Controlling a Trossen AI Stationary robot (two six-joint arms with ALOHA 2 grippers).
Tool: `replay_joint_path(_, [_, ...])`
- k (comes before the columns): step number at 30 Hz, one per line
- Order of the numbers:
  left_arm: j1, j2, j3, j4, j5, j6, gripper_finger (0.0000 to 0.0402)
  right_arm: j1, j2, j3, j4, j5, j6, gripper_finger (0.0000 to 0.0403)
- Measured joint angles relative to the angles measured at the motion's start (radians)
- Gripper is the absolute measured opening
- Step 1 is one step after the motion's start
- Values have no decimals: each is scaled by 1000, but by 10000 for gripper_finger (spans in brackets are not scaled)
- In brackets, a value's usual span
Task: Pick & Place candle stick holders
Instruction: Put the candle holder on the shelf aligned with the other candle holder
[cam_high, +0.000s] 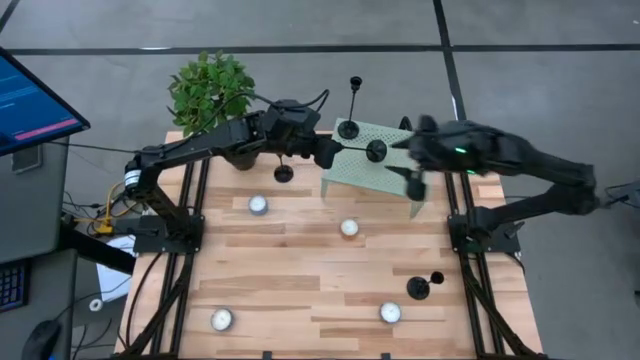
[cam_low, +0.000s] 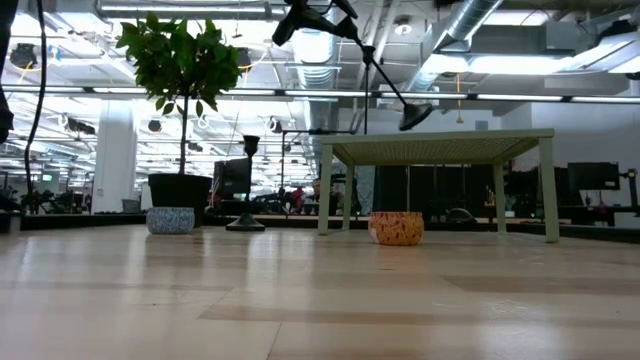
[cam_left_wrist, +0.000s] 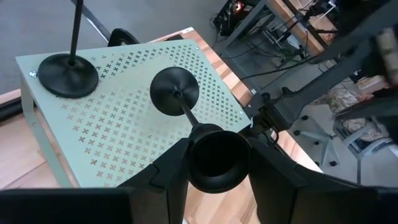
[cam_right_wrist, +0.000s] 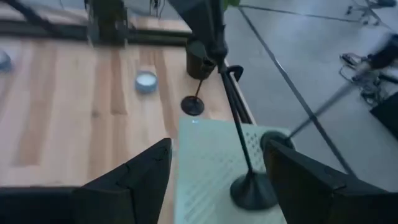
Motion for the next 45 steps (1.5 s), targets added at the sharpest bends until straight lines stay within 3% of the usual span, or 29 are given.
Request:
replay_joint_path(9, [-6,0,0,1,-1,1,140,-134,262,136,5,-101,-140,267])
replay_joint_path(14, [-6,-1,0,1,-1,2,140,-139,335,199,0,-155,-167,268])
replay_joint_path(24, [-6,-1,0,1,13,2,140,-151,416,217,-14,-133,-182,259])
replay_joint_path(29, [-6,-2,0,1,14,8,140,-152,415,217,-15,-119,-193,205])
replay_joint_path(38, [-14,-2,0,19,11,10,140,-171,416,217,-44,-150,-192,34])
replay_joint_path(45, [-24,-4,0,36,8,29,141,-169,416,216,-43,-154,-212,5])
